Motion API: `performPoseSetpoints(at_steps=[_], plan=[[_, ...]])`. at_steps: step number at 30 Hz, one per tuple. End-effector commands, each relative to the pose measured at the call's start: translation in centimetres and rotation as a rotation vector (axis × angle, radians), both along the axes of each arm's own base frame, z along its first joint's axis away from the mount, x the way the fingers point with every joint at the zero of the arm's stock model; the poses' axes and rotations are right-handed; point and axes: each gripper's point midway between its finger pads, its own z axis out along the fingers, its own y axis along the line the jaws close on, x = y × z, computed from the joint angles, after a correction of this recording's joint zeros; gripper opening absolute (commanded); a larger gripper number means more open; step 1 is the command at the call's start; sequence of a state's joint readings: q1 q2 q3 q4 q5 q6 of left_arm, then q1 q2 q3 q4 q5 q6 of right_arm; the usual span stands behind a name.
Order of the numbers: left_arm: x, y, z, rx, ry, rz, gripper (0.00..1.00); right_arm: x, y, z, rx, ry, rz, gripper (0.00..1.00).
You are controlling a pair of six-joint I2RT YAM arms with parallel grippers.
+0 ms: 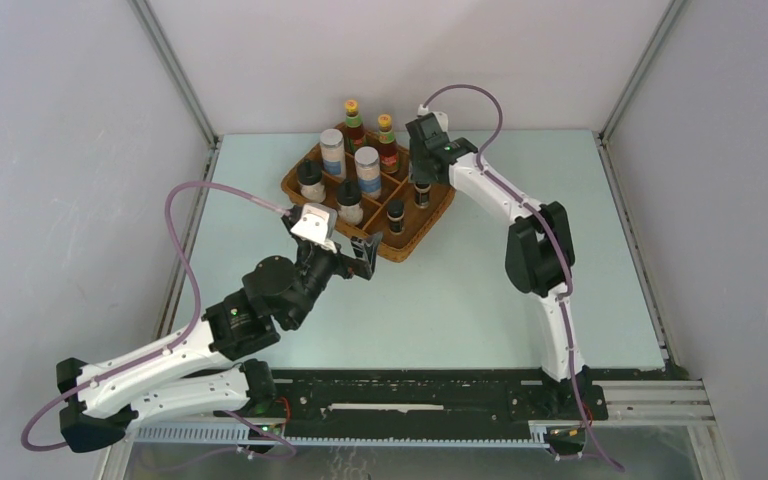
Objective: Organize the condiment bottles
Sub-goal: Place the bottle in the storage box.
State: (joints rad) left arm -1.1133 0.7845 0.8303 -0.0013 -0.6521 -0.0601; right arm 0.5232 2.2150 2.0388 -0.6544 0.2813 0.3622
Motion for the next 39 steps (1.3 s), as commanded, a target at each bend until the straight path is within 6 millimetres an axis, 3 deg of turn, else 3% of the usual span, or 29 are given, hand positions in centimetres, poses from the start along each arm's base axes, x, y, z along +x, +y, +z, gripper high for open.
performPoseSetpoints(at_steps=[1,16,39], plan=[[0.2,0.2,-0.4,0.001,-0.018,0.021,1.00,1.5,0.3,2.2,0.021,-0.060,0.010,0.00],[0.4,0.3,-0.7,0.002,-0.019,0.032,1.00,2.6,0.6,1.5,0.026,-0.059,0.021,0.00],[0.5,0.6,-0.8,0.001,-0.014,0.046,1.00,2.7,1.3,0.0,0.038,-0.039,0.027,0.00]])
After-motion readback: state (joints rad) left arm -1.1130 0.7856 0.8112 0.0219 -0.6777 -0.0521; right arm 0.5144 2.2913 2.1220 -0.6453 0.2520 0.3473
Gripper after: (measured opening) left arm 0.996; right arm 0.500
